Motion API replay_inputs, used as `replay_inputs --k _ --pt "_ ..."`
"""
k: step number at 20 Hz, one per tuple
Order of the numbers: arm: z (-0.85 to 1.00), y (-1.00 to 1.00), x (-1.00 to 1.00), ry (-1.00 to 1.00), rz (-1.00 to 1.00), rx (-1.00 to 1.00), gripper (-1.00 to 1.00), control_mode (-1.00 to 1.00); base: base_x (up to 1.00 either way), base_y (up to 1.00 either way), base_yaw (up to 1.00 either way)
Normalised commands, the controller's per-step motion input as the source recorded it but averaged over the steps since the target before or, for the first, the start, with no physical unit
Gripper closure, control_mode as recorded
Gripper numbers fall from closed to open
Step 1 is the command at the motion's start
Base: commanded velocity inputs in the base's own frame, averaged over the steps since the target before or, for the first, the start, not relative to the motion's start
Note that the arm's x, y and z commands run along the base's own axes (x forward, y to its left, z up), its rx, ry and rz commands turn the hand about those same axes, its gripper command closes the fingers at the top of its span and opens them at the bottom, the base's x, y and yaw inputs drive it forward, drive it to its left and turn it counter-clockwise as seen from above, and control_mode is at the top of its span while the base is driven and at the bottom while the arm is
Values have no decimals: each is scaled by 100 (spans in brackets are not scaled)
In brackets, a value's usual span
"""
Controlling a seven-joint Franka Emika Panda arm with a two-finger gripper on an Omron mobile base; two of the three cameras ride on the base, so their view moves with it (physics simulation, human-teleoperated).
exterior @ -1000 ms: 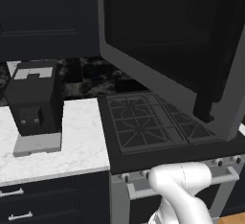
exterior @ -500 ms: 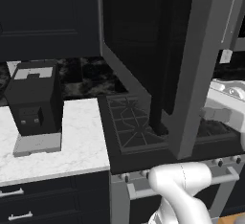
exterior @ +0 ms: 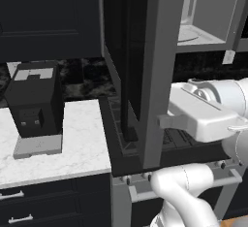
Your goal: Open the microwave, place the bowl with waffle inside the microwave, then close the microwave door and turn it on.
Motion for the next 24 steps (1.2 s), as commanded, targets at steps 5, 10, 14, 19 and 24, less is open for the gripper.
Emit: replay_inputs --k 5,10,14,19,24 --pt "0 61 -33 0 -4 -10 -100 -100 0 0 0" --pt "0 -1 -81 -15 -8 3 -100 -100 0 0 0" --pt "0 0 -66 -27 -12 7 -100 -100 0 0 0" --pt "-7 -7 -35 -29 -18 8 -100 -100 0 0 0" --pt "-3 -18 -1 -31 -32 6 -100 -100 0 0 0"
